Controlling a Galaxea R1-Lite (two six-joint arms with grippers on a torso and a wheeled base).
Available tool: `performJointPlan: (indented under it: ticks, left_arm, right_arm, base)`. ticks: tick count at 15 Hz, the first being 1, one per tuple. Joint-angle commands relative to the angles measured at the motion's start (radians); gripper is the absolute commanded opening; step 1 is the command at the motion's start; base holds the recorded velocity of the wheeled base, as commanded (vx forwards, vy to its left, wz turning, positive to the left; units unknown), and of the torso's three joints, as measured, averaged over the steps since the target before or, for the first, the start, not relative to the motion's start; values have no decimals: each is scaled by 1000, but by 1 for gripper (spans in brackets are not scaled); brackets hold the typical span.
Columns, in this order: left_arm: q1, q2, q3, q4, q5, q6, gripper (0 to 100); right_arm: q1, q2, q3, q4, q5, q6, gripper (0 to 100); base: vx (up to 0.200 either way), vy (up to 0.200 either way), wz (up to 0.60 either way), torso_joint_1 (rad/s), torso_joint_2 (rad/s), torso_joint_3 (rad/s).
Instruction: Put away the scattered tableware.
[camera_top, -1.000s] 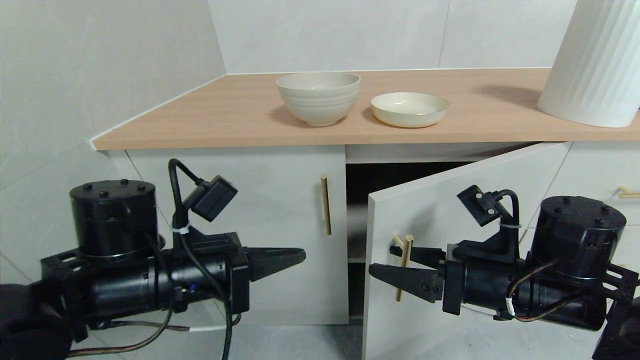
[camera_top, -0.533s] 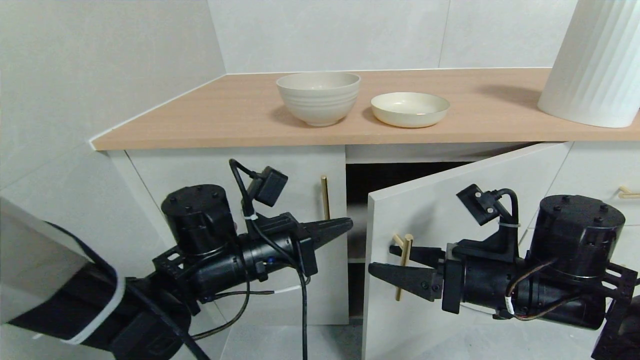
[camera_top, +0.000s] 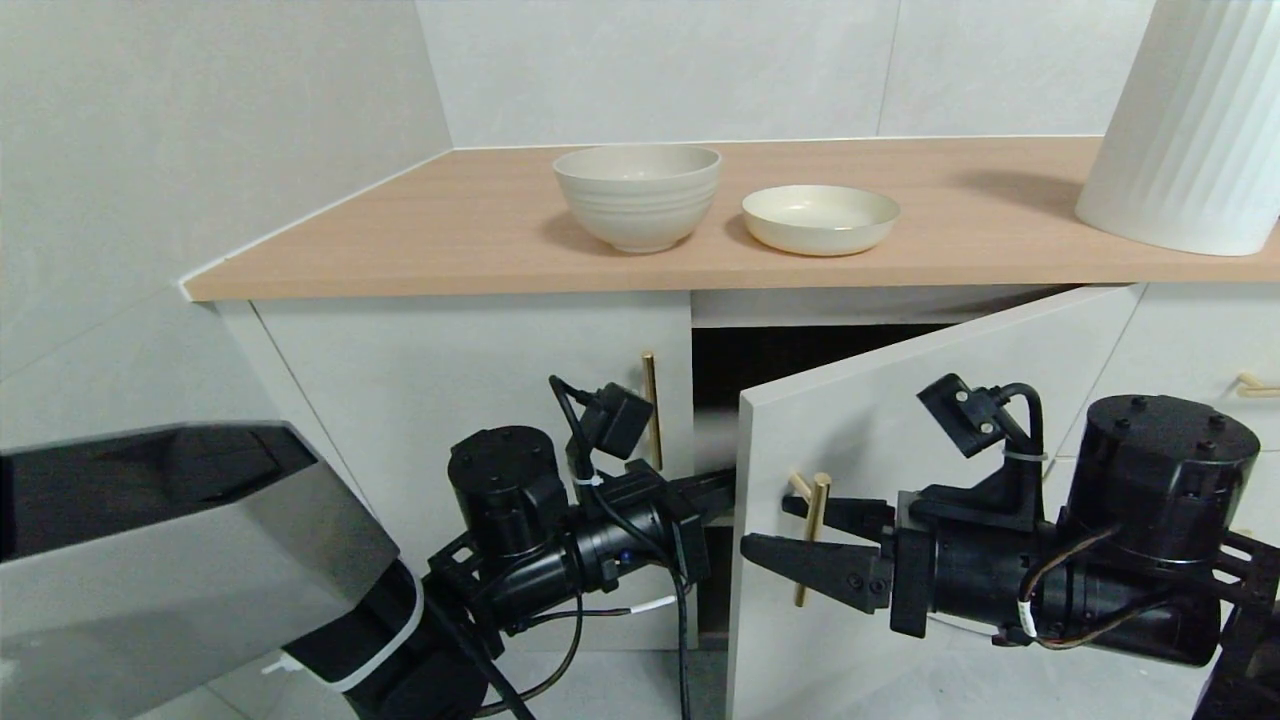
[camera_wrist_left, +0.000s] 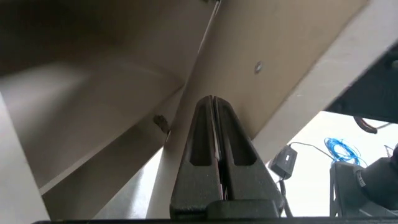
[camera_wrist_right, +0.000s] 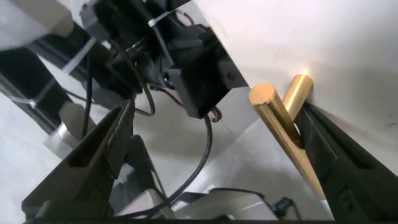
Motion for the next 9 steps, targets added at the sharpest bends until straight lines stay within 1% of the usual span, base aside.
performJointPlan:
  ticks: [1,2,3,5,7,9]
  left_arm:
    - [-8,15,-11,3,-6,-1,0]
    - [-8,20,-15,4,0,-1,0]
    - [-8,28,-17,3,5,-1,0]
    - [-8,31,-23,4,6,-1,0]
    - [-8,29,-23,4,6,-2,0]
    - [-6,29,-35,6,6,-2,0]
  right_arm:
    - [-2,6,11,2,-2,-23,100]
    - [-14,6,19,2,-4,-50,100]
    - [-45,6,22,5,-4,-76,100]
    - [-92,-3,31,9,-5,-88,100]
    - [-114,-18,42,9,-7,-90,100]
    - [-171,-31,47,9,-11,-127,100]
  base:
    - [0,0,0,0,0,0]
    - [0,0,0,0,0,0]
    - [0,0,0,0,0,0]
    - [0,0,0,0,0,0]
    - [0,0,0,0,0,0]
    - [0,0,0,0,0,0]
